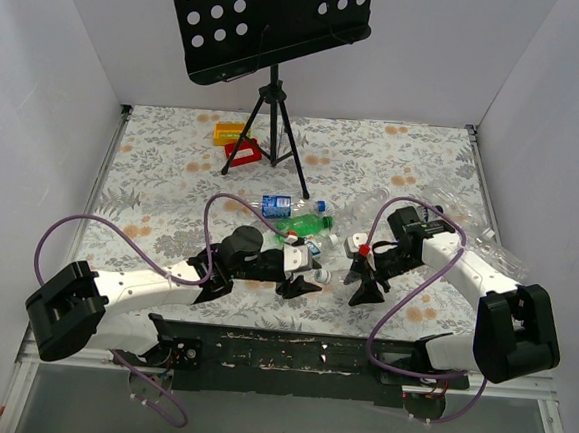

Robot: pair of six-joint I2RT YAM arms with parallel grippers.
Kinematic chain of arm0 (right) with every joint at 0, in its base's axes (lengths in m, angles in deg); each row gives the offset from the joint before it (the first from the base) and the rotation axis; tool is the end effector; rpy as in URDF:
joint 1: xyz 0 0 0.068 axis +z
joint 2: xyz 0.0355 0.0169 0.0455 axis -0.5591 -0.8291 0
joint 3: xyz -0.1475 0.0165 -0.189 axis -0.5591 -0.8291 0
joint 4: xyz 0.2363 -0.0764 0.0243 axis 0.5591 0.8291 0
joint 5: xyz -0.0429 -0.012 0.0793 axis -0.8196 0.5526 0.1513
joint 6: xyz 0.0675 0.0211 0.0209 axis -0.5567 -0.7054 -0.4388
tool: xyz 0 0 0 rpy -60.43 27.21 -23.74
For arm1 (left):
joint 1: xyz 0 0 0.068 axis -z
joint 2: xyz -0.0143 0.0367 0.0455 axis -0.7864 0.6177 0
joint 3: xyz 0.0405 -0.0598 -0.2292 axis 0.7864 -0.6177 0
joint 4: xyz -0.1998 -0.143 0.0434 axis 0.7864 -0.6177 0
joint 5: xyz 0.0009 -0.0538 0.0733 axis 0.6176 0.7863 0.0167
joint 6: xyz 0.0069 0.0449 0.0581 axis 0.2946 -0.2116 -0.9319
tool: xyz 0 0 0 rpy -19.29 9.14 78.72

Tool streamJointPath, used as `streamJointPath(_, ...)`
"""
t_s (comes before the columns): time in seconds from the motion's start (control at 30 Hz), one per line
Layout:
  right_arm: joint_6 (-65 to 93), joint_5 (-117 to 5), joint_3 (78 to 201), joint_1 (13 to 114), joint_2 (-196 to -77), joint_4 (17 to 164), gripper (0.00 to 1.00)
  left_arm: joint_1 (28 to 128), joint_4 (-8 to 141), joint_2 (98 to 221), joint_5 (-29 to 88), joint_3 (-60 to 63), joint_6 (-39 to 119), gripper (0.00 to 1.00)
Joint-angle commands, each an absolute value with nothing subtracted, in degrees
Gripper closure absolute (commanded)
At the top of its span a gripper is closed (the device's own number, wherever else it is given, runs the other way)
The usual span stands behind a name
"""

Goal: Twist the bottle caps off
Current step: Unscrew the bottle cap from the plastic bottle.

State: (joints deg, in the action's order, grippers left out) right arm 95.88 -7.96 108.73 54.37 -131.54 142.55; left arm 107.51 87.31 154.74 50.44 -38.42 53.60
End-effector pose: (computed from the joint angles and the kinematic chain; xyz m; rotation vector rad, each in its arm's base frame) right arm 0.1758 0.1195 0.1590 -1.8176 1.5662 1.0686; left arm 0.1362 -0.2526 0.2014 0.9224 1.8377 -1.4033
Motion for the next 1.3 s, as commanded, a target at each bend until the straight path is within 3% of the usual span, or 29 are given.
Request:
streamJointPath(0.0,96.4,-6.1,110.2,54.7,-132.0,144.0,0.95,107.2,89.1,154.1,51.2,-36.7,54.6,0.55)
streamJointPath(0.33,96.6,-6.1,110.2,54.6,-132.2,144.1,0.95,107.0,90.1,154.2,51.3,-36.9,60.8,0.82)
streamJointPath(0.53,96.5,-6.4,110.2,54.6,-132.2,143.9,0.95,106.3,83.5,154.6,46.4,-32.9,80.3,1.00)
streamJointPath(0.8,96.3,-6.6,110.3,54.6,-132.7,143.9,0.95,106.5,61.0,152.0,27.7,-25.8,126.0,1.00)
streamJointPath(1.1,96.7,-7.0,110.1,53.5,-131.8,144.1,0.95,107.2,59.6,157.1,24.1,-21.3,126.4,1.00)
streamJointPath(1.2,97.5,-6.6,110.1,52.5,-131.9,144.7,0.95,107.2,59.8,156.2,22.9,-21.4,125.3,0.80)
streamJointPath(1.27,98.3,-6.3,110.1,51.7,-132.1,145.5,0.95,107.2,60.2,154.8,22.0,-21.9,124.1,0.55)
